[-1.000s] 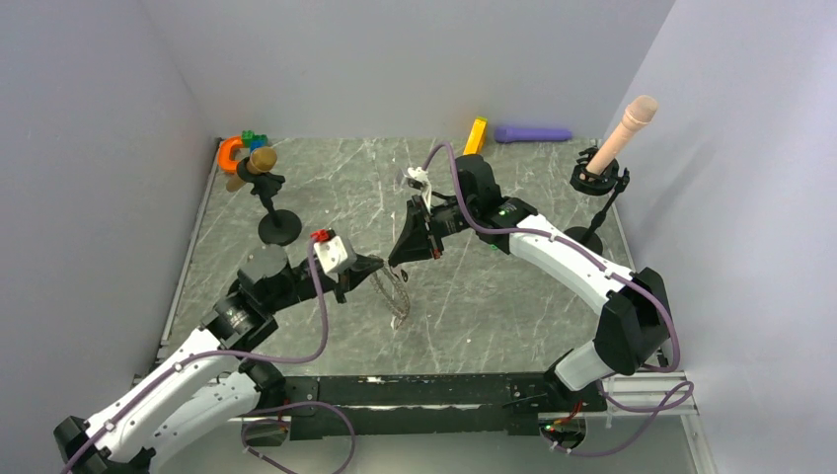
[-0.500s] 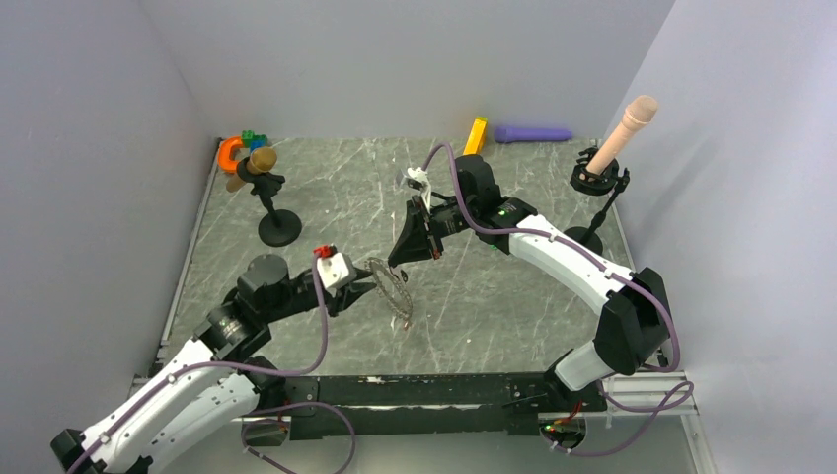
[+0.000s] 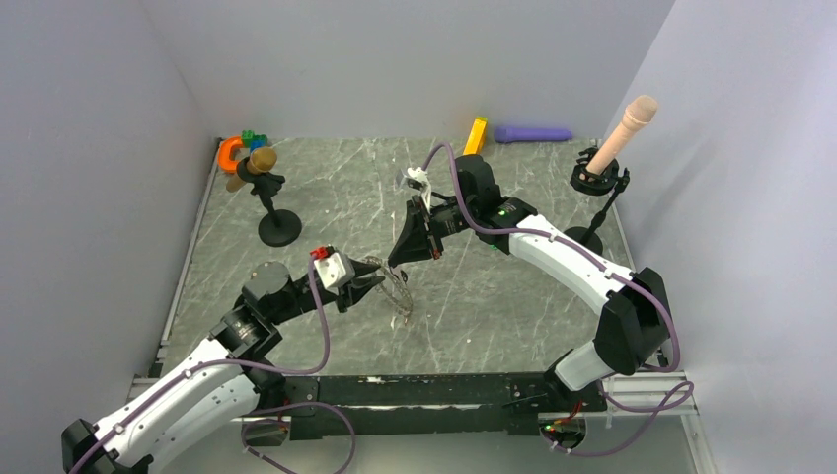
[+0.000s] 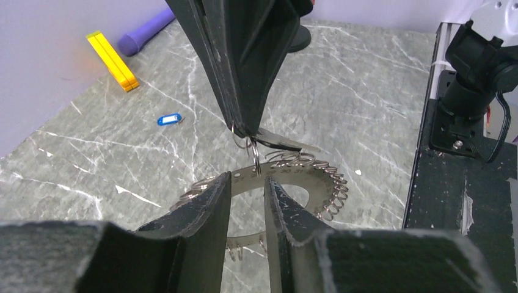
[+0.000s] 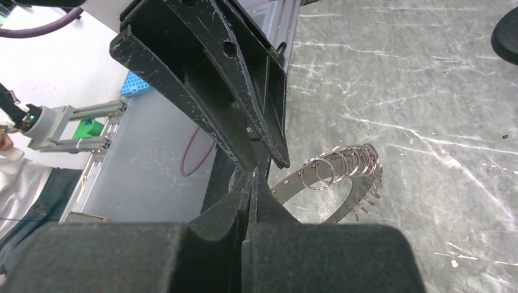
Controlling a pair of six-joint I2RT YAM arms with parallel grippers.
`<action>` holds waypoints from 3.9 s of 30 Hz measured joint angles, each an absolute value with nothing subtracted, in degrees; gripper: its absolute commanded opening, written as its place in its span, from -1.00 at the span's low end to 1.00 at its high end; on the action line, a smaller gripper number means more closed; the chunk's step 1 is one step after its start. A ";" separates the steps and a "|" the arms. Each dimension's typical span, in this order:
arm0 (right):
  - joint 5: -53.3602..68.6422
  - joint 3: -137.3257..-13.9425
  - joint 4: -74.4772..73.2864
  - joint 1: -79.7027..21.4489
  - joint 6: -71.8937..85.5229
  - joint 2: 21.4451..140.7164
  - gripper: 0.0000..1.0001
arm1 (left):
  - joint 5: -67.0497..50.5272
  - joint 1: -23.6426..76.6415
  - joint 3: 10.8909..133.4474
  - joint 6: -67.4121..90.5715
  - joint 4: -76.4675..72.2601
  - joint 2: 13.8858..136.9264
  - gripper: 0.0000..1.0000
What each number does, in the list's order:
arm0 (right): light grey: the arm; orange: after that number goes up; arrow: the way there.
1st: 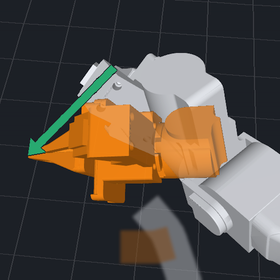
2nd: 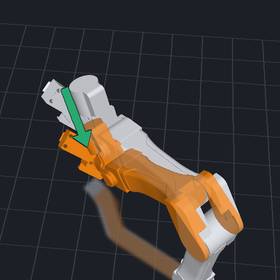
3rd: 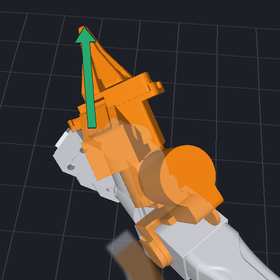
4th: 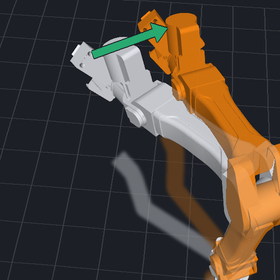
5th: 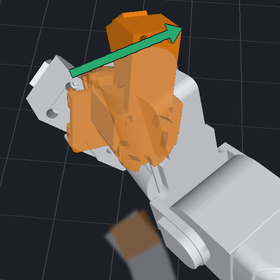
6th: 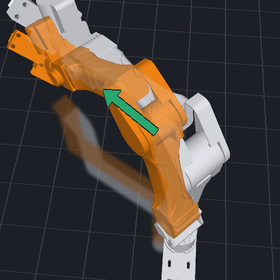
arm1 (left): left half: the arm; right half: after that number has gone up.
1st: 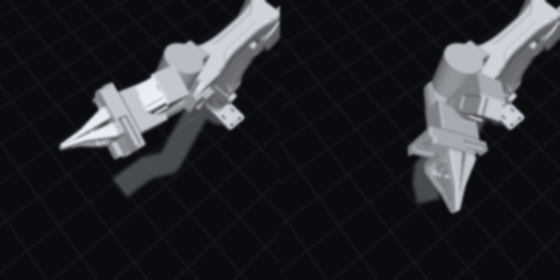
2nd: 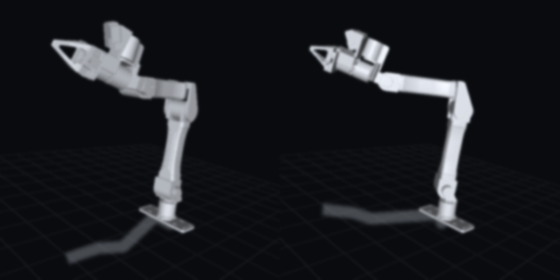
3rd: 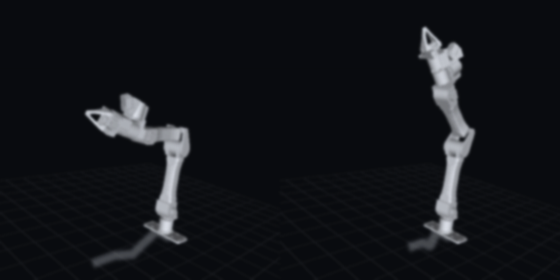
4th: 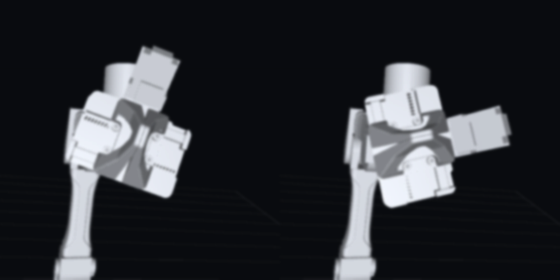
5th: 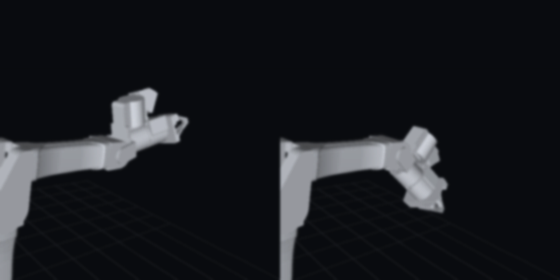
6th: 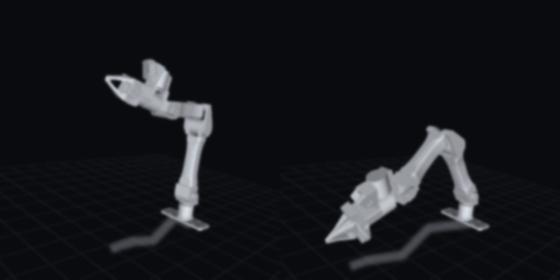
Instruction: Put the keys on the keyring
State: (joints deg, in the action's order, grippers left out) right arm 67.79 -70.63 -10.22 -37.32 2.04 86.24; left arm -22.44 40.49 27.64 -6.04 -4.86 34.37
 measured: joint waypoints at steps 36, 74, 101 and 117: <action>67.92 -69.69 -6.48 -37.04 5.39 86.24 -1.00 | -13.93 45.58 48.40 -9.74 19.64 47.42 -1.00; 67.79 -60.31 16.91 -35.92 29.26 86.56 -1.00 | 14.87 60.60 69.30 -12.27 42.98 64.99 -0.77; 71.29 -58.48 24.97 -34.59 35.35 86.59 -1.00 | 5.06 54.13 14.52 -8.82 -13.28 24.40 -0.23; 72.55 -58.41 27.11 -34.59 37.06 87.44 -1.00 | -5.28 49.60 13.39 -7.57 -34.09 31.42 -0.45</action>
